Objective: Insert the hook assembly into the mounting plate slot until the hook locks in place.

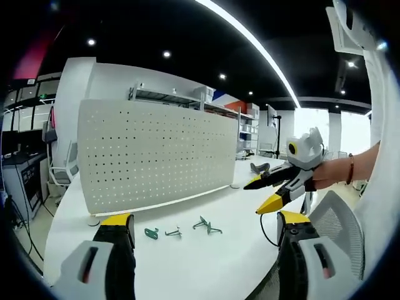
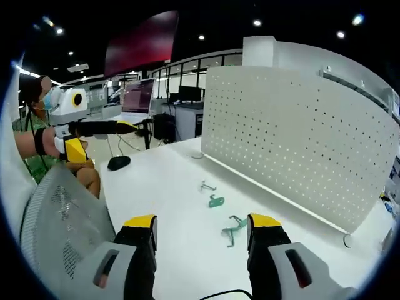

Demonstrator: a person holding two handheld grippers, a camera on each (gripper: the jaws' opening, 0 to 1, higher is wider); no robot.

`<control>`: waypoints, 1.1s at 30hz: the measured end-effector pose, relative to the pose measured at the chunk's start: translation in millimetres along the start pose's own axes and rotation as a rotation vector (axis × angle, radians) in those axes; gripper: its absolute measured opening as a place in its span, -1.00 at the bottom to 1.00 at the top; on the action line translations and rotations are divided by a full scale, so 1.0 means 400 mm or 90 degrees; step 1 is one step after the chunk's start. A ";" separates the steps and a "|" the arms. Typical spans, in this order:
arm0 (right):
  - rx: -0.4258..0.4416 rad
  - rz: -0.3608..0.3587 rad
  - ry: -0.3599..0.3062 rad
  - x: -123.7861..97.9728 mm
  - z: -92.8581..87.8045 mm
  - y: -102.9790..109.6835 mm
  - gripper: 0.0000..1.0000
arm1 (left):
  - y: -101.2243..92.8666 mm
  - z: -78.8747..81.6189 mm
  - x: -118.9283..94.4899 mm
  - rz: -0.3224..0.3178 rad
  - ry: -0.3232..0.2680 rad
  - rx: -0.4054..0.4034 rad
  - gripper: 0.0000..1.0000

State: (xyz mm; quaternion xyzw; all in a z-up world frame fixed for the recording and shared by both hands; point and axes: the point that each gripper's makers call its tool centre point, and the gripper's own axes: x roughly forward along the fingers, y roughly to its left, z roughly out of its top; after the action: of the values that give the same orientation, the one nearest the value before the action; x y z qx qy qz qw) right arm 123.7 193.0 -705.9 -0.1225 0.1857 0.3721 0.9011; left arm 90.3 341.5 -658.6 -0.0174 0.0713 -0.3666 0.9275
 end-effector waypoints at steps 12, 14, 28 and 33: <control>0.008 0.022 0.002 0.028 -0.037 -0.051 0.04 | -0.067 -0.008 0.026 0.000 0.025 0.012 0.93; 0.008 0.025 0.008 0.032 -0.045 -0.061 0.03 | -0.073 -0.007 0.027 0.001 0.029 0.017 0.93; -0.024 0.076 0.042 0.075 -0.087 -0.082 -0.04 | -0.098 0.002 0.041 0.014 0.042 0.035 0.92; -0.034 0.092 0.054 0.094 -0.102 -0.085 -0.05 | -0.100 0.012 0.044 0.019 0.042 0.039 0.93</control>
State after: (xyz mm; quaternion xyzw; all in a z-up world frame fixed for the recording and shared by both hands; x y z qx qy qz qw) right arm 162.7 178.3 -755.7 -0.1487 0.2220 0.4351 0.8598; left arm 76.7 300.1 -652.6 0.0243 0.0910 -0.3553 0.9300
